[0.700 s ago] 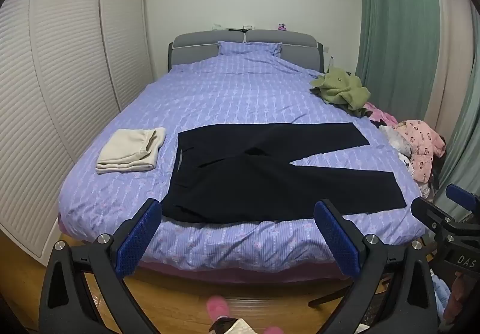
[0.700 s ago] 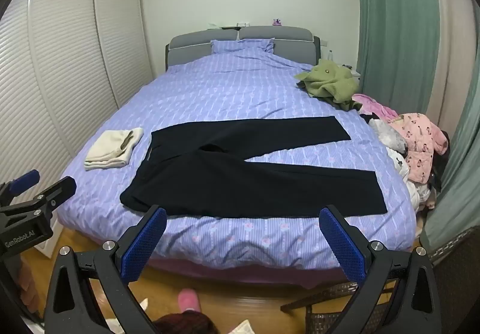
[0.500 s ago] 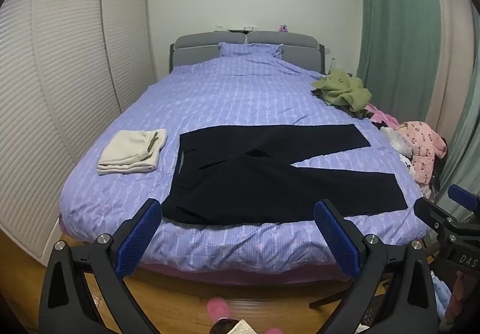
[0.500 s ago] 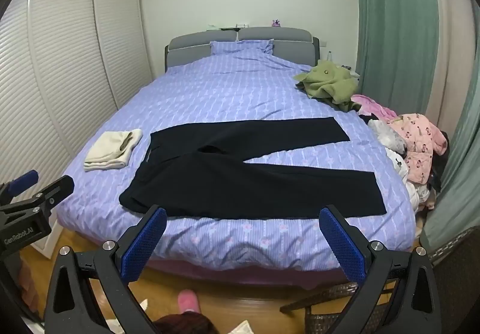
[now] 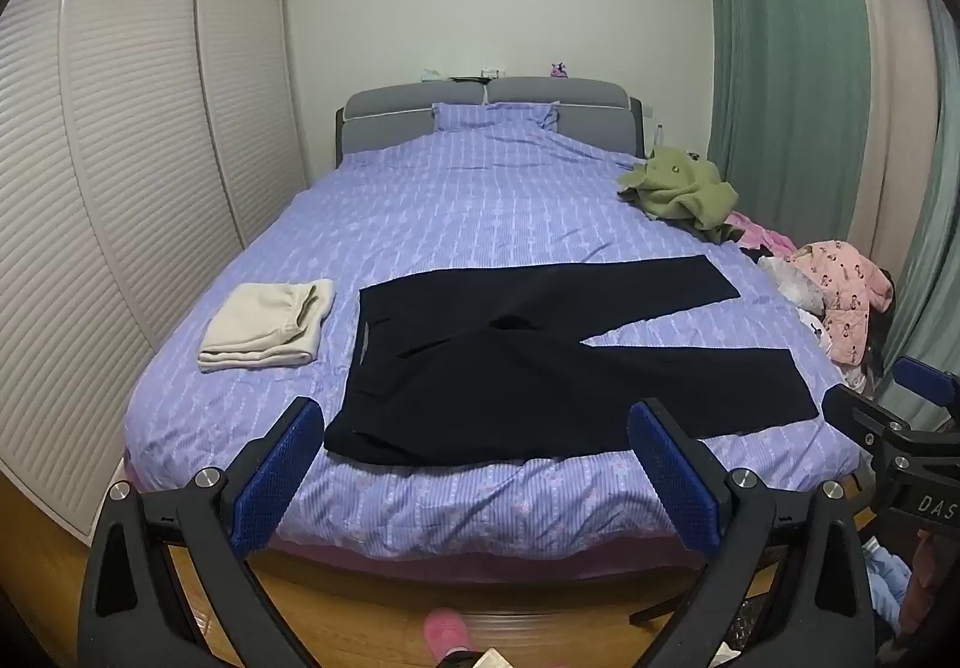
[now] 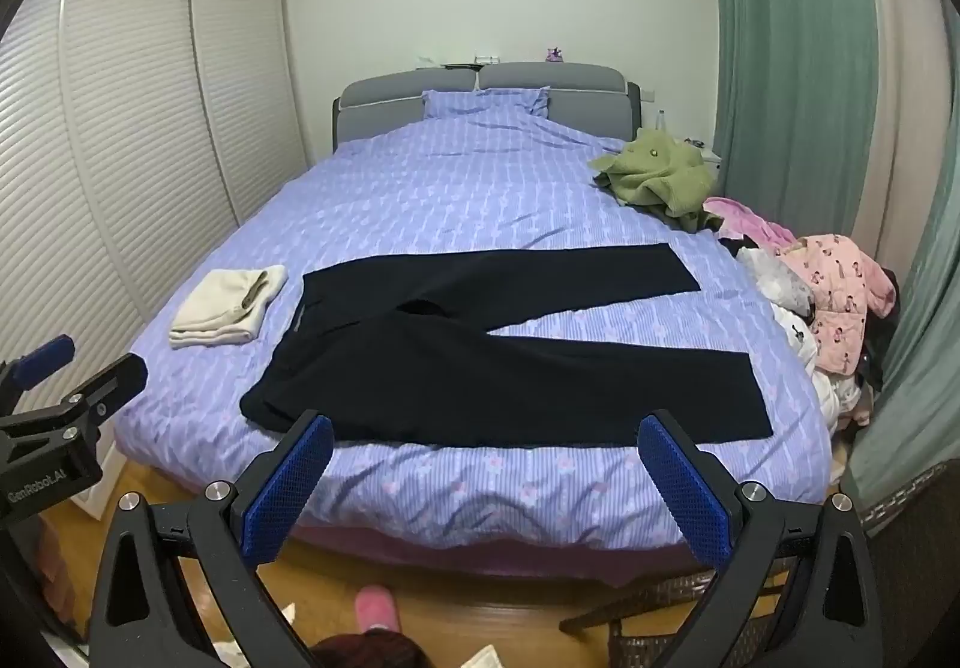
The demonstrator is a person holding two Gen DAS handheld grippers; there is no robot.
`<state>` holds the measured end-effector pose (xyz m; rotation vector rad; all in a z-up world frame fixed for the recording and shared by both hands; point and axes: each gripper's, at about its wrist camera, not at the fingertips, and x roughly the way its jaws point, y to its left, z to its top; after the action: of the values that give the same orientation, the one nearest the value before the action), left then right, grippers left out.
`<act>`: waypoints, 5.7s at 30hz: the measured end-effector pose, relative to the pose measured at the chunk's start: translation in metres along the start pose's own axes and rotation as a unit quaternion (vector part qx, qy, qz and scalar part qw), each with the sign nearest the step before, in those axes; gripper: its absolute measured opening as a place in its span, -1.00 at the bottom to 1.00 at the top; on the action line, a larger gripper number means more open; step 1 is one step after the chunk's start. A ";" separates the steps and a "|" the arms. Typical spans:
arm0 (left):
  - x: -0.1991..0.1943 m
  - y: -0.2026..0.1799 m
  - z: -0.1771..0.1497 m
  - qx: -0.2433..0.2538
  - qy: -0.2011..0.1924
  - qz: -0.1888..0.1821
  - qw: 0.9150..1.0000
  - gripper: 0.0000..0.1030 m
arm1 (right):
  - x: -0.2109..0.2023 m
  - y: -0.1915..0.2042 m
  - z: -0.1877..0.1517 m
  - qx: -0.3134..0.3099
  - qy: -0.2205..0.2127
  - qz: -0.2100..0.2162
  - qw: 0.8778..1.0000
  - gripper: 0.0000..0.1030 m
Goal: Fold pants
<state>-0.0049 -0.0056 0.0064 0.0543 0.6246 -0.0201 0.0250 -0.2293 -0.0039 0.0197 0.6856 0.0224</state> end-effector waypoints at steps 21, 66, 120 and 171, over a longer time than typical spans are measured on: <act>-0.005 0.002 0.000 -0.002 -0.004 -0.005 1.000 1.00 | -0.002 -0.001 -0.001 0.001 -0.001 0.000 1.000 1.00; -0.001 0.014 -0.003 -0.019 -0.008 -0.001 1.000 1.00 | 0.004 0.010 -0.005 -0.005 0.008 0.004 1.000 1.00; 0.465 0.162 -0.151 -0.263 0.405 -0.033 0.875 0.63 | 0.435 0.036 -0.113 0.229 0.333 -0.056 0.913 0.60; 0.664 0.166 0.159 -0.203 0.265 0.018 0.942 -0.83 | 0.630 0.026 0.221 0.073 0.204 0.045 0.975 -0.83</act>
<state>0.6319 0.1492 -0.2462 -0.3407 1.1570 0.1649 0.6518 -0.1882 -0.2308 0.1921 1.0962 0.0642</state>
